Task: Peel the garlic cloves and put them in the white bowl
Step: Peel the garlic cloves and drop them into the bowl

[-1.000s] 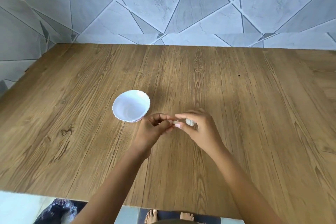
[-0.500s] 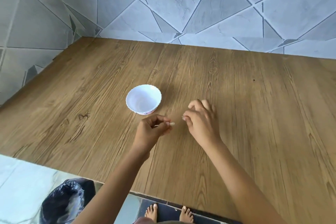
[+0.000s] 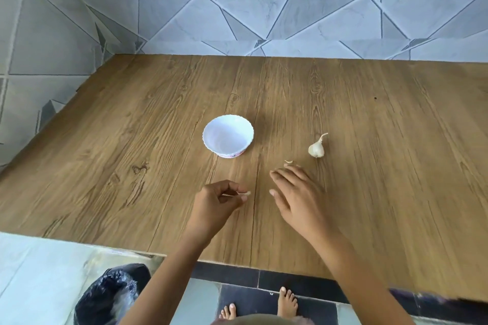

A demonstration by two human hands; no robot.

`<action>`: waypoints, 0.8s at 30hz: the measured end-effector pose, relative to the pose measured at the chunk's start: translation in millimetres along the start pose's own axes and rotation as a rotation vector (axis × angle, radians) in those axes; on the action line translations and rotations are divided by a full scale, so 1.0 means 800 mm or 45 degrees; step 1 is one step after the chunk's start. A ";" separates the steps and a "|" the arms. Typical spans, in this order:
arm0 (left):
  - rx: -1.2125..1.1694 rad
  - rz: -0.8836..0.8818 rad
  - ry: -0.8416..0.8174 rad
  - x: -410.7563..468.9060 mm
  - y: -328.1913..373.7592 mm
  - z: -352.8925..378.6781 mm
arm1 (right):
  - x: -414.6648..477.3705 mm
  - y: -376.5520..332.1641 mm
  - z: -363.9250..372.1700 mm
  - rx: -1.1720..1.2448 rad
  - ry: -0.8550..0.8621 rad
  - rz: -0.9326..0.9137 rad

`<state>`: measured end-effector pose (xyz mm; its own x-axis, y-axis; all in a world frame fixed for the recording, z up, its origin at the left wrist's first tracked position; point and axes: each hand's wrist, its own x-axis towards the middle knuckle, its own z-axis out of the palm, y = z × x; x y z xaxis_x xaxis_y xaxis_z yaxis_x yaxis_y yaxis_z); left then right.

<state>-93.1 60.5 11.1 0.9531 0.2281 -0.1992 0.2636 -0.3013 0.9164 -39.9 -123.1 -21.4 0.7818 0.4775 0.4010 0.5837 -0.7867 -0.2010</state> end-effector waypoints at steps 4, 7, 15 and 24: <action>0.307 0.147 -0.167 -0.003 -0.004 -0.019 | -0.032 -0.034 0.015 -0.045 -0.280 0.254; 0.503 0.198 -0.340 0.006 -0.001 -0.023 | -0.046 -0.042 0.022 -0.073 -0.325 0.385; 0.691 0.121 -0.604 0.037 0.015 -0.005 | -0.051 -0.044 0.027 -0.086 -0.333 0.452; 1.024 0.277 -0.539 0.027 0.029 0.009 | -0.052 -0.045 0.028 -0.057 -0.299 0.456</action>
<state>-65.0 52.1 25.5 0.9267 -0.2173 -0.3065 -0.0539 -0.8843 0.4638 -88.4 -105.9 -50.6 0.9650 0.2433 0.0977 0.2604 -0.9328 -0.2493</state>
